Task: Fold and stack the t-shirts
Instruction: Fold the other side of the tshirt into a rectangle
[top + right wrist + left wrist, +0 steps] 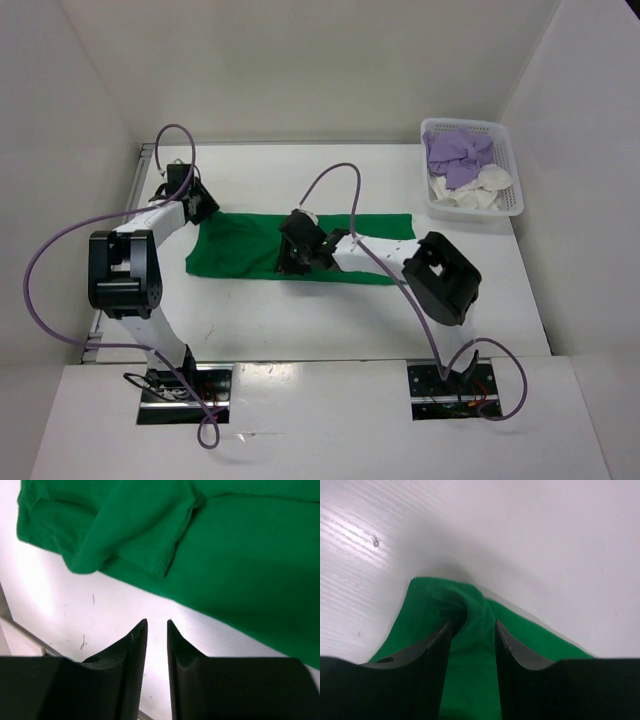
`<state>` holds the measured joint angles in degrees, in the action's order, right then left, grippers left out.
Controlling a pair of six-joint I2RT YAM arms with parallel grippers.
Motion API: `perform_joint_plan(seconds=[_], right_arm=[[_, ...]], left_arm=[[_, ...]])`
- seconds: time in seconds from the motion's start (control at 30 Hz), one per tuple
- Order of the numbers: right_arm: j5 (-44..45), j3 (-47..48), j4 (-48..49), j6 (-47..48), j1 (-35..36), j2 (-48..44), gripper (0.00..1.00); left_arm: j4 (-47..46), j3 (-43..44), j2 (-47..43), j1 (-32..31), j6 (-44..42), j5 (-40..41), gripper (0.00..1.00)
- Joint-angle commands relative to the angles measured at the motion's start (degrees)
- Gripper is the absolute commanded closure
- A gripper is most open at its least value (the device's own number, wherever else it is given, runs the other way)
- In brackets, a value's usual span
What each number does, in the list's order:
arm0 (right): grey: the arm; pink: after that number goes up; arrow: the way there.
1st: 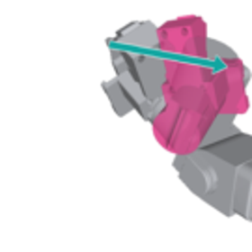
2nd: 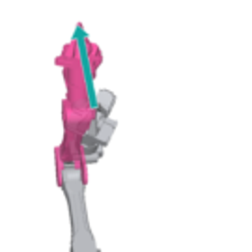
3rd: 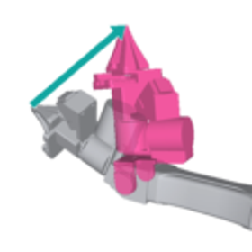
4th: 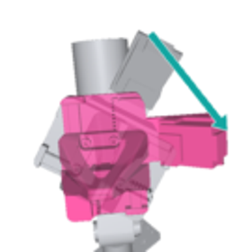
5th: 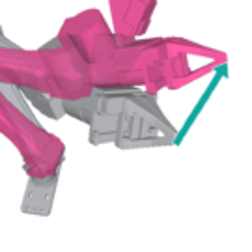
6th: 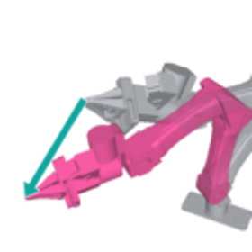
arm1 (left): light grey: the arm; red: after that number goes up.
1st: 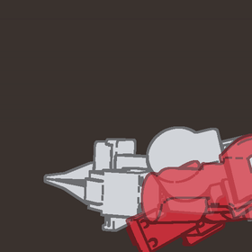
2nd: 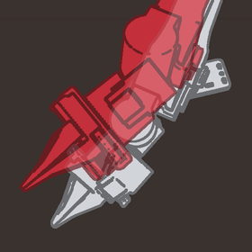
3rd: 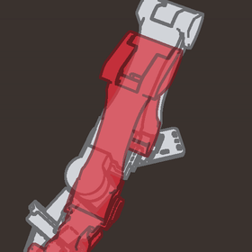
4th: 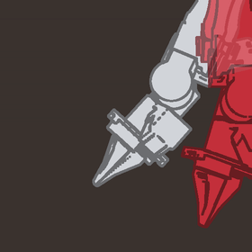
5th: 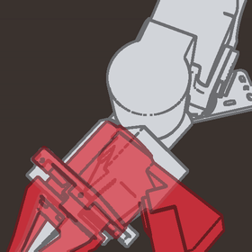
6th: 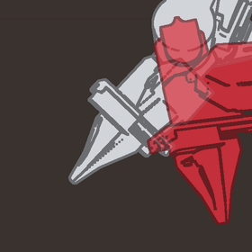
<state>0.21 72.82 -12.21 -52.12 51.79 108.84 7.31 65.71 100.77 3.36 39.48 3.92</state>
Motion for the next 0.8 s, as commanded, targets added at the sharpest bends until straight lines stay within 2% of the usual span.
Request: perform_joint_plan(seconds=[0.0, 0.13, 0.27, 0.4, 0.57, 0.77], right_arm=[[-0.21, 4.95, 5.18, -0.53, 0.33, 3.03, 0.71], [-0.21, 9.09, 5.18, -1.05, 0.33, 7.78, 0.65], [-0.21, 11.11, 5.08, -1.58, -0.19, 9.9, 0.64], [1.73, 15.58, 0.02, -1.58, -0.81, 12.62, 0.63], [3.12, 12.53, 0.69, -3.25, -1.34, 11.58, 0.63], [5.94, 11.66, -2.39, -4.48, -1.34, 10.96, 0.62]], left_arm=[[-2.74, 3.35, 3.11, 0.42, 0.42, 1.53, 0.53], [-2.21, 5.65, 6.1, 0.95, -0.11, 1.0, 0.54], [-3.52, 6.18, 7.42, 0.95, 0.41, -1.02, 0.55], [-2.31, 8.72, 9.44, 0.95, -0.1, -1.64, 0.58], [-2.83, 9.35, 10.67, 0.95, -0.11, -2.25, 0.61], [-2.83, 9.87, 11.82, 1.48, 0.51, -2.78, 0.7]])
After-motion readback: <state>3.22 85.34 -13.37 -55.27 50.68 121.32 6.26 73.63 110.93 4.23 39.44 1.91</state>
